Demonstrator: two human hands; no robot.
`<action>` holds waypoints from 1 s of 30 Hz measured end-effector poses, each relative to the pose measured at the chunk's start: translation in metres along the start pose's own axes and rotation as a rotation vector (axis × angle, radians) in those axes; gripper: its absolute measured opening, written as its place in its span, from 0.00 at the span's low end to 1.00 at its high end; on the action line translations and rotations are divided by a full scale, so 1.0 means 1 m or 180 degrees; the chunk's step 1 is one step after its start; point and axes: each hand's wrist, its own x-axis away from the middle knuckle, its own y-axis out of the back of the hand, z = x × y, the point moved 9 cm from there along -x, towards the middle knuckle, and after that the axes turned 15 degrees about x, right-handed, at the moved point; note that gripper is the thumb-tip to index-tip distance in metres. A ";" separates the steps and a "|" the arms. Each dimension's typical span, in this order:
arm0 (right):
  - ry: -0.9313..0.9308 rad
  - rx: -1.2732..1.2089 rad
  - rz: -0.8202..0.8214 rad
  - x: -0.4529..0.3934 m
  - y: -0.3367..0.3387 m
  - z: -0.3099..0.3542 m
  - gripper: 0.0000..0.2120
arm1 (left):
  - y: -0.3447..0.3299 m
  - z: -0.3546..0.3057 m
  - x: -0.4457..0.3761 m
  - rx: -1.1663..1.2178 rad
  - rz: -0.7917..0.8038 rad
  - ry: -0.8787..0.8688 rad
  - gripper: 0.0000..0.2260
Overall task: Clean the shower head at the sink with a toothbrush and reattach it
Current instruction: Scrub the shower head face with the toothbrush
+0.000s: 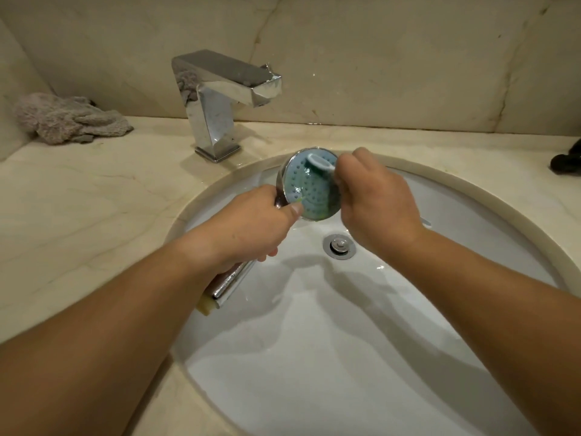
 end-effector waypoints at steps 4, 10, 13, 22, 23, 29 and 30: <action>0.0592 0.0199 0.0148 0.009 -0.006 0.020 0.08 | 0.001 -0.001 0.001 -0.0114 0.0033 -0.0012 0.07; 0.0739 0.0105 0.0113 0.009 -0.003 0.029 0.08 | 0.005 -0.001 0.000 -0.0144 -0.0010 -0.0065 0.08; 0.0397 0.0182 0.0168 0.001 -0.004 0.016 0.10 | 0.005 -0.003 0.000 -0.0224 -0.0041 -0.0124 0.07; -0.0203 0.0056 0.0027 -0.008 0.001 -0.001 0.08 | -0.004 -0.003 0.001 -0.0252 0.0090 -0.0057 0.06; -0.0091 0.0070 0.0031 -0.007 0.000 0.004 0.09 | -0.004 -0.002 0.001 -0.0255 0.0097 -0.0040 0.07; -0.0517 0.0040 0.0215 -0.005 -0.002 -0.014 0.11 | 0.000 -0.003 0.000 -0.0184 0.0031 -0.0058 0.06; -0.0356 0.0045 0.0168 -0.003 0.000 -0.008 0.10 | 0.001 -0.001 0.000 -0.0150 0.0020 -0.0041 0.05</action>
